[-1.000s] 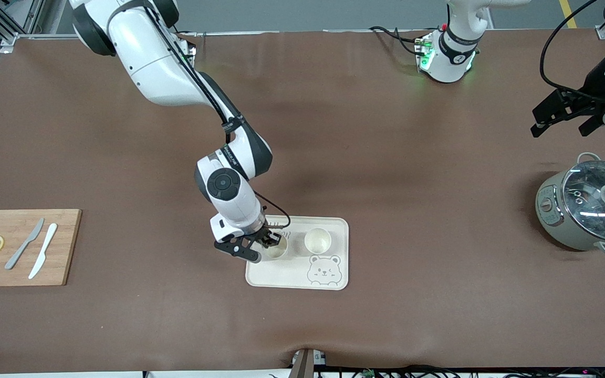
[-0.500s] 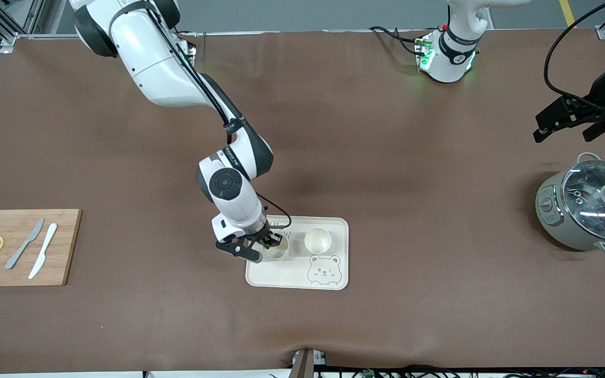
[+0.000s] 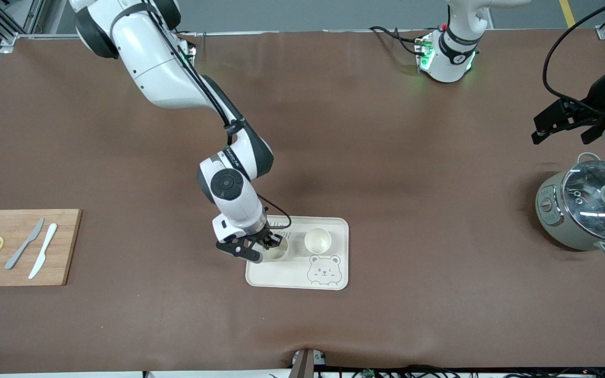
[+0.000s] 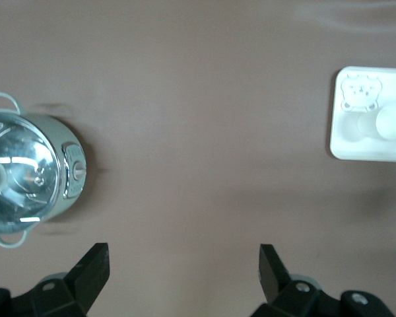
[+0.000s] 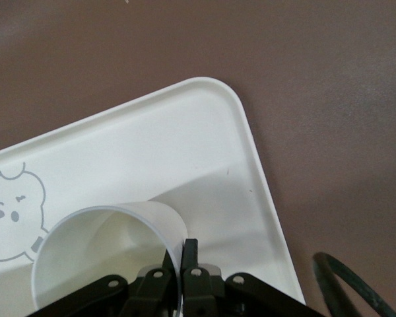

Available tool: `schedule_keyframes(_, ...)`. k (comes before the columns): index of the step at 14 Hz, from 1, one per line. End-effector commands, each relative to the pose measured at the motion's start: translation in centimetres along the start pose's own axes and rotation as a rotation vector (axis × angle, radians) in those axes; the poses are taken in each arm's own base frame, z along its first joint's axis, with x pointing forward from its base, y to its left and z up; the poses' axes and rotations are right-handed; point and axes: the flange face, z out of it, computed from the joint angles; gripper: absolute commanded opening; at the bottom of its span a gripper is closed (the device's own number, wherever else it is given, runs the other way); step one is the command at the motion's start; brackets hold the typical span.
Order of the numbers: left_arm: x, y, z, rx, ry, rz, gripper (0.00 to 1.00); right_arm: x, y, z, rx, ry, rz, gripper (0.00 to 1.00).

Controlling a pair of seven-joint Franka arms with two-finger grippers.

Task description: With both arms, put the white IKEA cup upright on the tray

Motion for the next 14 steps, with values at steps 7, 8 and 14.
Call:
schedule_keyframes(7, 0.53, -0.5, -0.33, 0.006, 0.001, 0.04, 1.0, 0.13, -0.48, 0.24, -0.012, 0.032, -0.005, 0.28)
schedule_keyframes(8, 0.53, -0.5, -0.33, 0.006, 0.001, 0.04, 1.0, 0.13, -0.48, 0.24, -0.013, 0.034, -0.007, 0.33)
schedule_keyframes(14, 0.53, -0.5, -0.33, 0.006, 0.001, 0.041, 1.0, 0.06, -0.39, 0.36, -0.039, 0.062, -0.053, 1.0)
